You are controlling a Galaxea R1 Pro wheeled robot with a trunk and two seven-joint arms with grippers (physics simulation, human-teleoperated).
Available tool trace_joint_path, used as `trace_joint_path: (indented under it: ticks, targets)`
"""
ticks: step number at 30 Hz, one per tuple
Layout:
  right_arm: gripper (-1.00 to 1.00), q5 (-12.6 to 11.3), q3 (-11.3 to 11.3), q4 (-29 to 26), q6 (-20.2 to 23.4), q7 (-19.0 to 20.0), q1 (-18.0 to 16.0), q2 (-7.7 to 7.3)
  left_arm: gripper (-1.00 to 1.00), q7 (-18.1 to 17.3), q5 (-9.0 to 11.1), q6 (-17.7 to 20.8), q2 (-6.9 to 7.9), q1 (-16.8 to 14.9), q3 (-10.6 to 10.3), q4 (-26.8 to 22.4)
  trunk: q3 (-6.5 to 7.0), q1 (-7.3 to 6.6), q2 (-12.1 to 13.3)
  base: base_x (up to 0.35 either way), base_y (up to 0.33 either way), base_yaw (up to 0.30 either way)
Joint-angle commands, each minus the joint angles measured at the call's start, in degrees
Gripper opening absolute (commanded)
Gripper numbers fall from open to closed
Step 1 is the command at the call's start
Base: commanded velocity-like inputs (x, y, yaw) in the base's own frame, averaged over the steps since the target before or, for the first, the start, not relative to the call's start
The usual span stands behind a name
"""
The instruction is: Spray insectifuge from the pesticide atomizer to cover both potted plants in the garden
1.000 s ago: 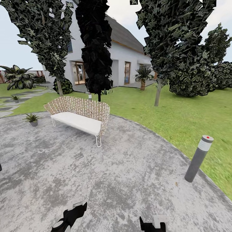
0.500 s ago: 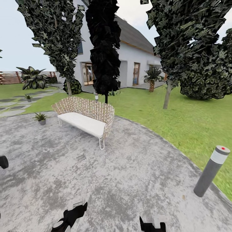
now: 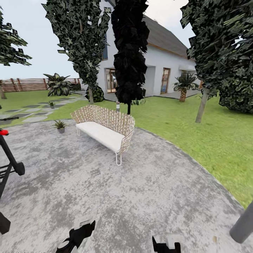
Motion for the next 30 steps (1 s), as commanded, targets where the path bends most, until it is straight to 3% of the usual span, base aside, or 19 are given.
trace_joint_path:
  ticks: [1,13,30]
  targets:
    - [1.0,-0.07,0.01,0.03,-0.19,0.08,-0.02,-0.01,1.0,-0.01,0.43,-0.15,-0.02,-0.04,-0.01,0.04,-0.04,0.02,-0.03,0.211,-0.298,0.199]
    - [1.0,-0.11,0.0,0.0,-0.19,0.08,-0.03,0.0,1.0,0.0,0.49,-0.14,-0.02,-0.04,-0.01,0.04,0.14,0.02,-0.03,0.206,-0.3,0.108]
    - [1.0,-0.04,0.01,0.0,-0.19,0.03,-0.1,-0.01,1.0,0.0,0.6,-0.14,-0.02,-0.04,-0.09,0.04,0.76,0.02,-0.03,0.124,-0.247,0.254]
